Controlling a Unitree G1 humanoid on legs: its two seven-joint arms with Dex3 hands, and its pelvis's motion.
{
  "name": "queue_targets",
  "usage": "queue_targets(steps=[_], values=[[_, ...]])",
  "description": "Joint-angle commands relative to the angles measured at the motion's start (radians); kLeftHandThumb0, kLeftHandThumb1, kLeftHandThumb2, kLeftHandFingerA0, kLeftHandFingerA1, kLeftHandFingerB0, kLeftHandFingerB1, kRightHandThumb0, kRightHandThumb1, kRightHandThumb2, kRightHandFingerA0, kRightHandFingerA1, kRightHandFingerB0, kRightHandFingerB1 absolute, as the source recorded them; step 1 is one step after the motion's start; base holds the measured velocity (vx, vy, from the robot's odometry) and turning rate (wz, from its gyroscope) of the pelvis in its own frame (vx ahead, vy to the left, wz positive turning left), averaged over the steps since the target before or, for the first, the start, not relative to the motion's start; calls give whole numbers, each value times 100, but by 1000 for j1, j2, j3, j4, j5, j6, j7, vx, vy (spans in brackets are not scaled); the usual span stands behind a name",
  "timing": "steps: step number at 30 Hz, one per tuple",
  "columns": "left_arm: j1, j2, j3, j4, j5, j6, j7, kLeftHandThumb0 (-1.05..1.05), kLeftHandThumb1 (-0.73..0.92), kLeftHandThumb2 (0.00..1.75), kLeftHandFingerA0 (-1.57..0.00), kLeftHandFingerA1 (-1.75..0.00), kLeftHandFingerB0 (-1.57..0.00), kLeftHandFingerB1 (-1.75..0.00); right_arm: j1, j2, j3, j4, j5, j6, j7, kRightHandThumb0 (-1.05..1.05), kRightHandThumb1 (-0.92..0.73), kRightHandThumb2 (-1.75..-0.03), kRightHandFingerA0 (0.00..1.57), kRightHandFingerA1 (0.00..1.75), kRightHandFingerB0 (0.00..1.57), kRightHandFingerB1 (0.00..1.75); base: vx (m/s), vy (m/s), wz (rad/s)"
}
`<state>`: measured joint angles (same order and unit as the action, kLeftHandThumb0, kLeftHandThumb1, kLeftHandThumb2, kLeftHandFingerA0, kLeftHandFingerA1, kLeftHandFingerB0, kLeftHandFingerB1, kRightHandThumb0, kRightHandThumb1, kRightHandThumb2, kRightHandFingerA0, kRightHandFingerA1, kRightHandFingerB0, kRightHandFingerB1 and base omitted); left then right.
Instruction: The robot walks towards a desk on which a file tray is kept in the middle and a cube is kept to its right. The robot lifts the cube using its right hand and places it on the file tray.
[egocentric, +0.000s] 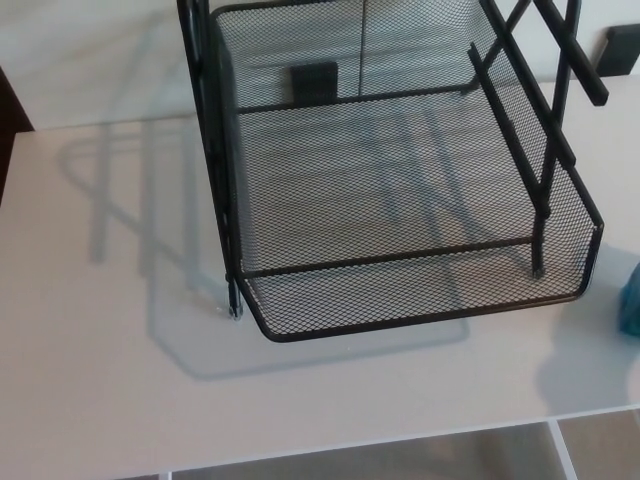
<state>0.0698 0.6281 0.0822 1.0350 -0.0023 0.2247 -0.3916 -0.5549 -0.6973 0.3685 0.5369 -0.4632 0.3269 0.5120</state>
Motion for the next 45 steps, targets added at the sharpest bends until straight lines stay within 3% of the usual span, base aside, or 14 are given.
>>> queue_targets(steps=[1, 3, 6, 7, 9, 11, 12, 17, 21, 23, 24, 29, 30, 45], values=[[-5, 37, -27, 16, 43, -61, -8, -87, 86, 66, -19, -76, -36, -64, 115, -37, 149, -2, -172, -76, -72, -28, -72, -61, 59, 61, 52, 38, 0, 0, 0], [-10, 37, -33, 21, 44, -54, -5, -86, 66, 105, -24, -69, -34, -65, 138, -33, 121, 8, -156, -103, -166, -29, -71, -61, 64, 69, 48, 36, 0, 0, 0], [-14, 43, -36, 20, 42, -46, -7, -88, 87, 66, -19, -76, -36, -65, 157, -41, 100, -14, -145, -132, -201, -31, -80, -64, 67, 108, 32, 30, 0, 0, 0], [-13, 44, -38, 19, 43, -49, -10, -87, 66, 106, -24, -70, -34, -66, 157, -46, 100, -22, -150, -133, -198, -33, -78, -64, 67, 124, 26, 29, 0, 0, 0], [-8, 46, -31, 19, 38, -52, -14, -87, 87, 66, -19, -77, -36, -65, 168, -58, 96, -37, -150, -161, -198, -36, -78, -64, 66, 124, 22, 28, 0, 0, 0], [-9, 45, -25, 19, 34, -43, -11, -85, 66, 104, -25, -70, -36, -66, 146, -75, 110, -49, -146, -163, -113, -43, -79, -62, 28, 72, 8, 27, 0, 0, 0], [-15, 41, -20, 36, 30, -48, -10, -82, 87, 64, -21, -73, -38, -64, 149, -98, 106, -111, -135, -135, -45, -52, -75, -65, 2, 37, 0, 22, 0, 0, 0], [-9, 46, -26, 18, 38, -43, -9, -79, 68, 107, -30, -72, -43, -69, 161, -116, 95, -184, -126, -102, 11, -51, -64, -64, 5, 32, 5, 16, 0, 0, 0], [-7, 40, -7, 23, 24, -43, -2, -78, 89, 66, -27, -77, -45, -67, 161, -122, 69, -191, -82, -109, 54, -56, -61, -64, 4, 35, 3, 16, 0, 0, 0], [1, 42, -2, 0, 20, -27, -9, -70, 69, 118, -26, -69, -47, -72, 150, -137, 57, -213, -71, -96, 109, -55, -59, -62, 2, 32, 1, 18, 0, 0, 0], [1, 46, 4, -15, 18, -14, -4, -73, 90, 67, -30, -80, -45, -70, 136, -123, 43, -218, -60, -65, 122, -54, -59, -58, 3, 35, 0, 26, 0, 0, 0], [-1, 47, 6, -29, 20, 14, -4, -68, 82, 81, -34, -80, -42, -72, 142, -177, -9, -276, -53, -77, 146, -31, -55, -103, 1, 52, 0, 50, 0, 0, 0], [6, 50, 7, -51, 18, 32, -10, -68, 64, 114, -36, -74, -43, -73, 135, -179, -14, -277, -56, -76, 154, -38, -59, -60, 7, 42, 9, 24, 0, 0, 0], [21, 46, 29, -79, 26, 49, 2, -53, 69, 97, -54, -88, -49, -79, 173, -212, -128, -367, -6, -201, 180, -24, -54, -100, 6, 52, 6, 47, 0, 0, 0]])
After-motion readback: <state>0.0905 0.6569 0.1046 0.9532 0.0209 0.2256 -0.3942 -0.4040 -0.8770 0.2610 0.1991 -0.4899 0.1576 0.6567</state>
